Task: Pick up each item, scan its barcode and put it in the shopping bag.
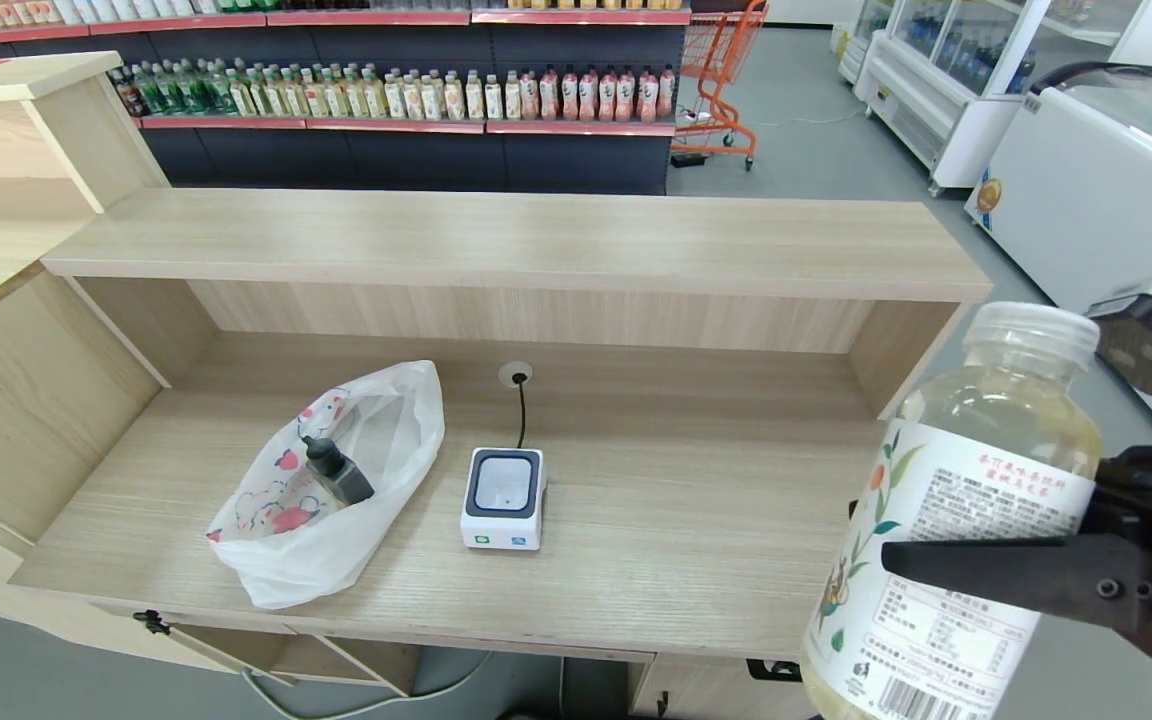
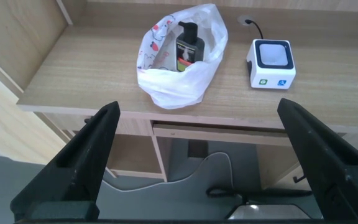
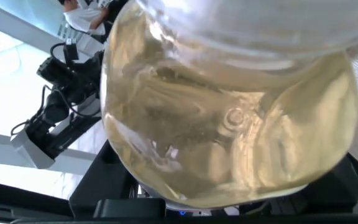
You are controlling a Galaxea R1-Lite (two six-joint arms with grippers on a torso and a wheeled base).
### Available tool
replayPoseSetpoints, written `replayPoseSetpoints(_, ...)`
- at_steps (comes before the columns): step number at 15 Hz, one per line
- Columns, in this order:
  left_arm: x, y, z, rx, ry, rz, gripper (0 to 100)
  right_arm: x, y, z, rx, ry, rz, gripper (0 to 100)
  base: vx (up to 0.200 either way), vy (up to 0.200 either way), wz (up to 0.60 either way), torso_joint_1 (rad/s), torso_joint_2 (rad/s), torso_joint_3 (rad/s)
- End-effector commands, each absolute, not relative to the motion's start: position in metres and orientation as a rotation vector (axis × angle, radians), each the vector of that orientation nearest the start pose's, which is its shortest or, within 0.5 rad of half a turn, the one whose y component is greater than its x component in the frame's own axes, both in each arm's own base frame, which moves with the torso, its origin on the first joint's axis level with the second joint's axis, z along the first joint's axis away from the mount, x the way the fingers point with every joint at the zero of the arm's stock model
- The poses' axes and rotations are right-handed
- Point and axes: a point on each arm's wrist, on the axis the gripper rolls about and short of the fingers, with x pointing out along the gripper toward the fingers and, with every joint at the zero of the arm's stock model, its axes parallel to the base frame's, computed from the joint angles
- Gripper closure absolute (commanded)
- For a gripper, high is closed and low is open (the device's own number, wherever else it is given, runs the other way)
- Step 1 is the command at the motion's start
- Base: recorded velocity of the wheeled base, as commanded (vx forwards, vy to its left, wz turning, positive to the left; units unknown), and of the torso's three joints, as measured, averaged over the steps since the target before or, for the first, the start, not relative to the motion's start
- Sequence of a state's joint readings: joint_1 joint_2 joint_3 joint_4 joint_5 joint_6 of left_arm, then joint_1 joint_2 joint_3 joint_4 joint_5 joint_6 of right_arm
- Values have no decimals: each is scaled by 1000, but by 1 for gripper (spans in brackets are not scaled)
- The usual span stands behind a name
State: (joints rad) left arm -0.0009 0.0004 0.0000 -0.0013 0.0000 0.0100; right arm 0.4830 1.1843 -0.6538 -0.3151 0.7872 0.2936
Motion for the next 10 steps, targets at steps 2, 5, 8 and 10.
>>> replayPoseSetpoints(2, -23, 0, 76, 11, 0, -2, 0, 133, 90, 240, 283, 397, 1232, 100, 0, 0, 0, 0, 0, 0)
replayPoseSetpoints(5, -23, 0, 76, 11, 0, -2, 0, 123, 83, 238, 290, 444, 1211, 100, 0, 0, 0, 0, 0, 0)
replayPoseSetpoints(8, -23, 0, 76, 9, 0, -2, 0, 117, 80, 238, 293, 472, 1210, 100, 0, 0, 0, 0, 0, 0)
replayPoseSetpoints(10, -23, 0, 76, 11, 0, -2, 0, 117, 81, 238, 293, 479, 1211, 100, 0, 0, 0, 0, 0, 0)
